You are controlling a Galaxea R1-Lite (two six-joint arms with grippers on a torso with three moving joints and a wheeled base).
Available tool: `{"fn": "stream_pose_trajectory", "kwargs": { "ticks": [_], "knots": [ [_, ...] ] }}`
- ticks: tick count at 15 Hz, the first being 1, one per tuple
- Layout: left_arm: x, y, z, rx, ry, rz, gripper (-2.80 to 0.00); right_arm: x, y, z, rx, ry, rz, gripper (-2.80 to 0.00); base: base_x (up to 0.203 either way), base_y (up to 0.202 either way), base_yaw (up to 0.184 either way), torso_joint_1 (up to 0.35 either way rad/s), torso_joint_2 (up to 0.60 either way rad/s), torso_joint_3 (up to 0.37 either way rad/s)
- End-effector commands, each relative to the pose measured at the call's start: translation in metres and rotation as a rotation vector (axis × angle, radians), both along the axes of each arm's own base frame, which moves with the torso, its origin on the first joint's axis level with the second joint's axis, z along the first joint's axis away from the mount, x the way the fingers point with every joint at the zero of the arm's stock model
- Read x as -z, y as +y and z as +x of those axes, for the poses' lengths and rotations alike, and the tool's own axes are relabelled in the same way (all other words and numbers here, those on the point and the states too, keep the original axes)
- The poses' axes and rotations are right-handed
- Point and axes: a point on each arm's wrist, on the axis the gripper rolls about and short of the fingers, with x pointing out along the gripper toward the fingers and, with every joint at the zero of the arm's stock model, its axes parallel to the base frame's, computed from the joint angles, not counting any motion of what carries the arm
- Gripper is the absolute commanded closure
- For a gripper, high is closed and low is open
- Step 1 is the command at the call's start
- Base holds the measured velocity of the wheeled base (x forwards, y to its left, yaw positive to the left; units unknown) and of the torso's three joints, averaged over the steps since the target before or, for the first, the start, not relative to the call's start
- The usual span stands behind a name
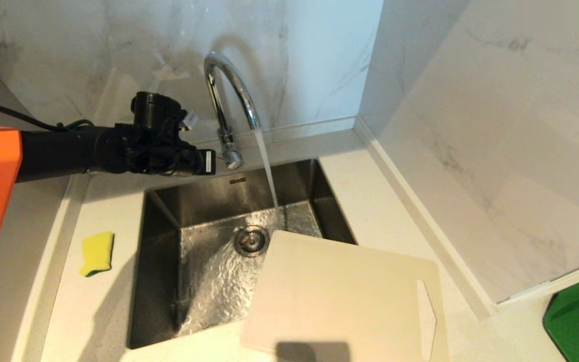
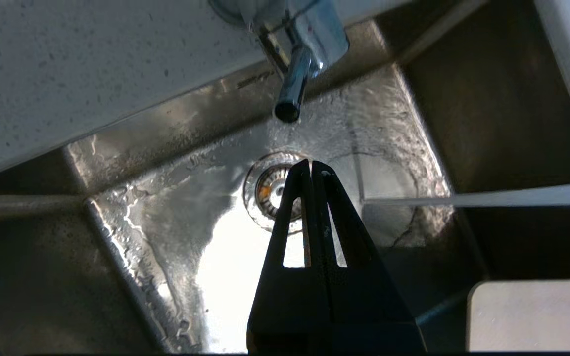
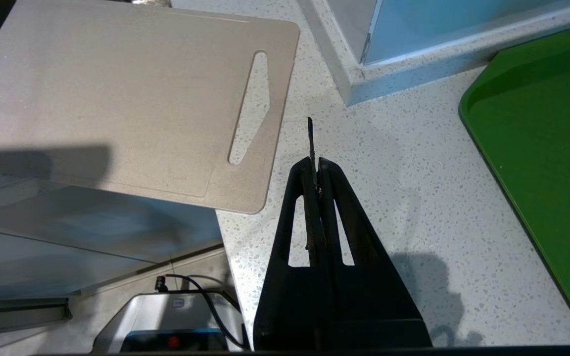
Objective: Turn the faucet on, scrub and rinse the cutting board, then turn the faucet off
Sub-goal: Turn off the tap
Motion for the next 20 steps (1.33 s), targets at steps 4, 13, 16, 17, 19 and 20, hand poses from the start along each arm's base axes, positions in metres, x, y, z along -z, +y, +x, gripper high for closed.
{"fn": "stream_pose_trajectory", "kwargs": {
  "ticks": [4, 13, 16, 17, 19, 20],
  "knots": [
    [-0.001, -0.001, 0.002, -0.004, -0.025, -0.013, 0.0, 0.0, 0.0, 0.0, 0.0, 0.001, 0.0, 0.0, 0.0, 0.0, 0.0, 0.0, 0.0, 0.0],
    [0.002, -0.001, 0.009, -0.053, -0.072, 0.003, 0.0, 0.0, 0.0, 0.0, 0.0, 0.001, 0.0, 0.0, 0.0, 0.0, 0.0, 0.0, 0.0, 0.0],
    [0.0, -0.002, 0.01, -0.054, -0.094, -0.007, 0.0, 0.0, 0.0, 0.0, 0.0, 0.001, 0.0, 0.0, 0.0, 0.0, 0.0, 0.0, 0.0, 0.0],
    [-0.001, -0.002, 0.01, -0.055, -0.103, -0.013, 0.0, 0.0, 0.0, 0.0, 0.0, 0.001, 0.0, 0.0, 0.0, 0.0, 0.0, 0.0, 0.0, 0.0],
    [-0.004, -0.002, 0.01, -0.056, -0.122, -0.021, 0.0, 0.0, 0.0, 0.0, 0.0, 0.001, 0.0, 0.0, 0.0, 0.0, 0.0, 0.0, 0.0, 0.0],
    [-0.004, -0.002, 0.011, -0.056, -0.129, -0.023, 0.0, 0.0, 0.0, 0.0, 0.0, 0.001, 0.0, 0.0, 0.0, 0.0, 0.0, 0.0, 0.0, 0.0]
  ]
}}
